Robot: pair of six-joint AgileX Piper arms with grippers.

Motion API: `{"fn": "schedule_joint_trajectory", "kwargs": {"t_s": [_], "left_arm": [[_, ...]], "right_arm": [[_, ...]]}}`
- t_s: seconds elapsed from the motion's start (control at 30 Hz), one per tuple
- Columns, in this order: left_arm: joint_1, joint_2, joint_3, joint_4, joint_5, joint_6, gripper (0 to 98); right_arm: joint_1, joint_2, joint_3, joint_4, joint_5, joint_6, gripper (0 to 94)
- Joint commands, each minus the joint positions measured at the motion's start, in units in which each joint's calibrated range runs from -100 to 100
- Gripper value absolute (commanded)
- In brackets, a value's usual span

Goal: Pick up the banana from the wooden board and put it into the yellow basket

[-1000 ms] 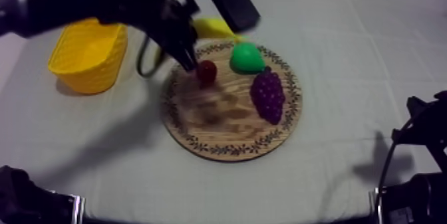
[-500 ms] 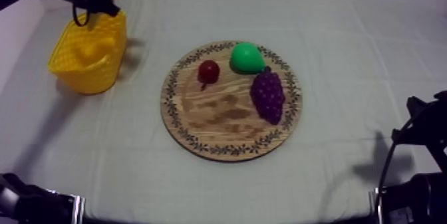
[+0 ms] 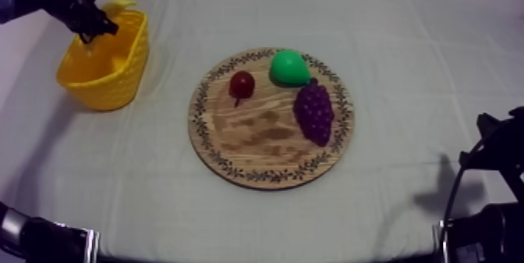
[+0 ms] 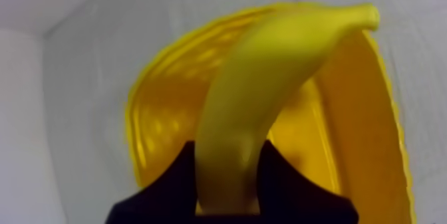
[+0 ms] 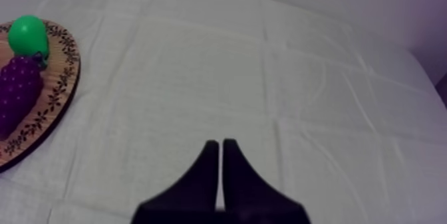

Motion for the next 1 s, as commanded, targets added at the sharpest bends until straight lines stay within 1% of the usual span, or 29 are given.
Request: {"fn": "schedule_joint_trajectory", "kwargs": {"t_s": [0.0, 0.1, 0.2, 0.43, 0.53, 0.67, 0.73, 0.87, 0.97], "left_arm": [[0.2, 0.3, 1.4, -0.93, -0.1, 2.0, 14.6], [0.3, 0.9, 3.9, -1.88, -0.9, 4.0, 14.3], [0.0, 1.5, 6.2, -2.36, -2.6, 5.4, 14.1], [-0.6, 2.7, 8.7, -2.60, -5.8, 7.6, 13.3], [-0.6, 2.9, 8.7, -2.50, -6.3, 8.1, 14.9], [-0.6, 3.2, 8.4, -1.71, -7.3, 7.8, 19.9], [-0.7, 3.4, 8.3, -1.17, -7.9, 7.4, 24.1], [-1.4, 3.1, 9.8, -0.05, -12.0, 6.2, 36.5], [-1.9, 2.6, 11.1, 0.64, -14.5, 5.4, 40.5]], "right_arm": [[0.0, 0.0, 0.0, 0.0, 0.0, 0.0, 0.3], [0.0, 0.0, 0.0, 0.0, 0.0, 0.0, 0.3], [0.0, 0.0, 0.0, 0.0, 0.0, 0.0, 0.3], [0.0, 0.0, 0.0, 0.0, 0.0, 0.0, 0.3], [0.0, 0.0, 0.0, 0.0, 0.0, 0.0, 0.3], [0.0, 0.0, 0.0, 0.0, 0.0, 0.0, 0.3], [0.0, 0.0, 0.0, 0.0, 0.0, 0.0, 0.3], [0.0, 0.0, 0.0, 0.0, 0.0, 0.0, 0.3], [0.0, 0.0, 0.0, 0.0, 0.0, 0.0, 0.3]]}}
